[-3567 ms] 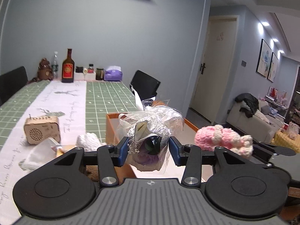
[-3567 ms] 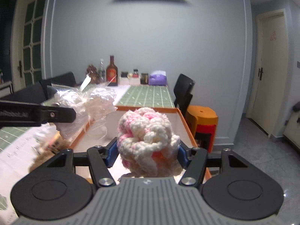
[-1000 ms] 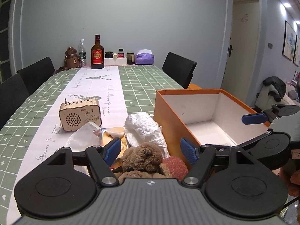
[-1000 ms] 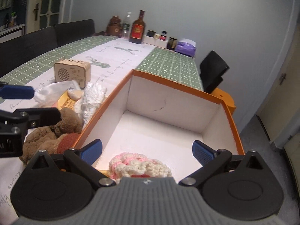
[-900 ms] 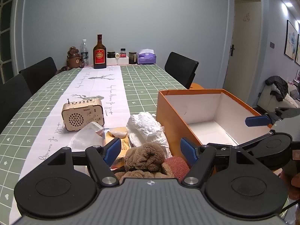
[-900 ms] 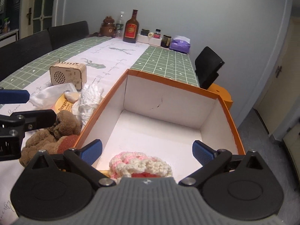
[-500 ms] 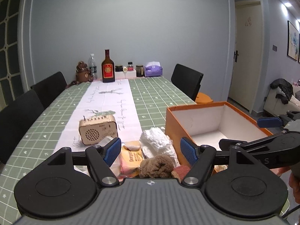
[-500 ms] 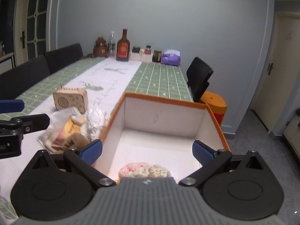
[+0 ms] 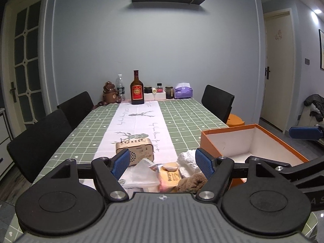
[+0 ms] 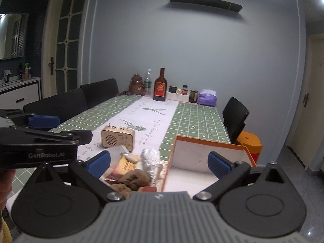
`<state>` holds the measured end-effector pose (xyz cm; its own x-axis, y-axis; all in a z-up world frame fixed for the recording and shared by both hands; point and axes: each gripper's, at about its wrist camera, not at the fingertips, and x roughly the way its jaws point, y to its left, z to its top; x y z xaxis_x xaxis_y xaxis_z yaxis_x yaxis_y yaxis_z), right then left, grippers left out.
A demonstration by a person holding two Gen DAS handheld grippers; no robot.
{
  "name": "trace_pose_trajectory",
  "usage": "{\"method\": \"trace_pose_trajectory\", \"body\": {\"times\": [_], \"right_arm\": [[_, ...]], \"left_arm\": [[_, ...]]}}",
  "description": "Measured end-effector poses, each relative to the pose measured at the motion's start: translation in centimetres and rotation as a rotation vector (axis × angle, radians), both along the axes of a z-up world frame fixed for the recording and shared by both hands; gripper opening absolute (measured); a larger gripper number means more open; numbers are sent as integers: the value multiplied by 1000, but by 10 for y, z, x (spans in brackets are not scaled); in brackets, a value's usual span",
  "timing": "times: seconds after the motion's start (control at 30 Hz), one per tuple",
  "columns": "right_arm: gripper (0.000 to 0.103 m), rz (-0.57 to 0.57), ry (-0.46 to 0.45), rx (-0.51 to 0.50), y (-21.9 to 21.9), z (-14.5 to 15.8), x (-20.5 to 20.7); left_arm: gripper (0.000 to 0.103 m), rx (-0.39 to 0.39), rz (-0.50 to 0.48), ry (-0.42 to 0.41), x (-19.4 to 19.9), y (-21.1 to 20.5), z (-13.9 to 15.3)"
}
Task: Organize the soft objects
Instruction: 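Withdraw both tools from the box back toward the remaining pile, then grasp the red-and-tan sponge stack with the right tool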
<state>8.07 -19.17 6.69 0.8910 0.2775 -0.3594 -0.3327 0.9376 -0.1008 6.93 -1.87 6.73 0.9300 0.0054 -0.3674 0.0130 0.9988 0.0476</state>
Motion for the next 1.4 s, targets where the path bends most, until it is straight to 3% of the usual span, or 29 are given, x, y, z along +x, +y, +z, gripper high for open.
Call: {"method": "trace_pose_trajectory", "body": {"times": [0.2,0.4,0.57,0.77,1.03,1.2,1.27,1.4], "right_arm": [[100,43,-29,29,12,0,-19],[100,91,-42,23,29,-10,-36],[100,71,-84,-15,39,-29,-52],[100,40,-43,-28,44,-63,-60],[89,-106,-80,47,48,-95,-65],[84,-202,-112,-45,61,-120,-56],[73,-241,-108,-68,65,-131,-51],[72,-308,-118,-112,71,-147,-45]], "left_arm": [[86,25,45,-35,-20,17,6],[87,-5,64,-31,-36,29,-1],[87,-37,57,-18,-45,36,-15],[87,-57,90,9,-39,46,-40],[87,-84,95,50,-35,54,-66],[87,-38,152,35,-32,52,-74],[87,-9,176,36,-28,50,-78],[87,-2,183,61,-24,52,-87]]}}
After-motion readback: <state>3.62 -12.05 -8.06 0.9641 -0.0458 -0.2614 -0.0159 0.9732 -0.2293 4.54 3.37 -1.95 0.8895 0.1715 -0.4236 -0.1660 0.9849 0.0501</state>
